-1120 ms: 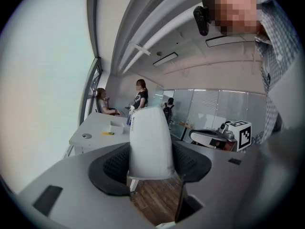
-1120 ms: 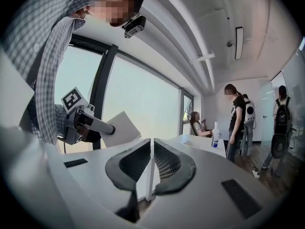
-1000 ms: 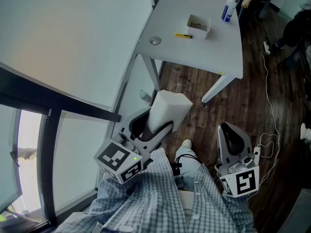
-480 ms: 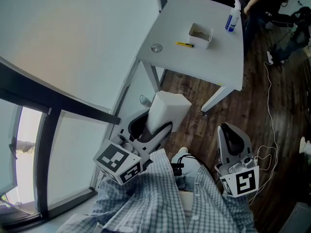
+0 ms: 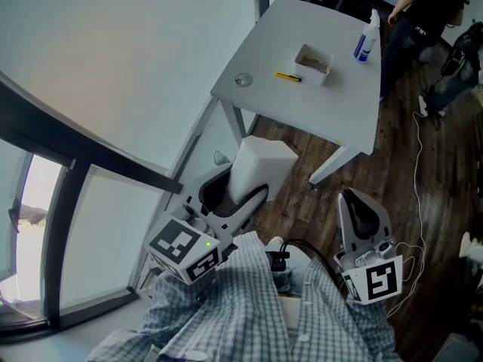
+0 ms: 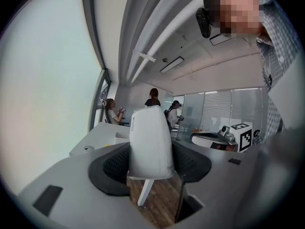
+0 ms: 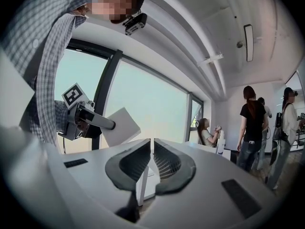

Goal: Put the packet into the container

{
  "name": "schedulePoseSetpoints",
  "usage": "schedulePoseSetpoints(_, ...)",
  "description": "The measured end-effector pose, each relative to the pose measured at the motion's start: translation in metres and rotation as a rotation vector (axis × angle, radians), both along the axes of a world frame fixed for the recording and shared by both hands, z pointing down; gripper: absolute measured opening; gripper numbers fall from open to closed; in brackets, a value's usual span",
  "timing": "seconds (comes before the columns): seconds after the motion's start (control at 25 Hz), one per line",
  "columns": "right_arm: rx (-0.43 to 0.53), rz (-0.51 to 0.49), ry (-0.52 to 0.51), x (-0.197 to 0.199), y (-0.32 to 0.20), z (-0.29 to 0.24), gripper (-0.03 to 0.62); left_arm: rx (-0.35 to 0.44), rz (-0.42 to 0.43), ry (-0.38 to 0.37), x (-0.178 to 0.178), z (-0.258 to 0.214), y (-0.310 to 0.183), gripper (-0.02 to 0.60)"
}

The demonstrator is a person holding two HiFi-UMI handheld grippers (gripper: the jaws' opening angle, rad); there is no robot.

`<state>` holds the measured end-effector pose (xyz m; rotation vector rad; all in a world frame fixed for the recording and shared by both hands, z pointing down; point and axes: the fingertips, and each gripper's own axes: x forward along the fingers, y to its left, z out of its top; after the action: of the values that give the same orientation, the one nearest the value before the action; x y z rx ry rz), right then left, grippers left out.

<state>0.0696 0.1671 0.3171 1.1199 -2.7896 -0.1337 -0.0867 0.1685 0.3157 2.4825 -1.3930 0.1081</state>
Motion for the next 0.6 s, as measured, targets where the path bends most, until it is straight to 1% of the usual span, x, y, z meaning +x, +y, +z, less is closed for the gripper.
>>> schedulePoseSetpoints(0.2,-0.004,0.000,-0.002,0.010,-0.001,0.002,0.032,0.002,0.007,-0.007,0.012,0.000,-0.005,0.265)
schedulePoseSetpoints(0.6,-0.010,0.046,-0.026,0.034,-0.014,0.004,0.032,-0.016,0.054,-0.022,0.038,0.003,-0.021,0.265)
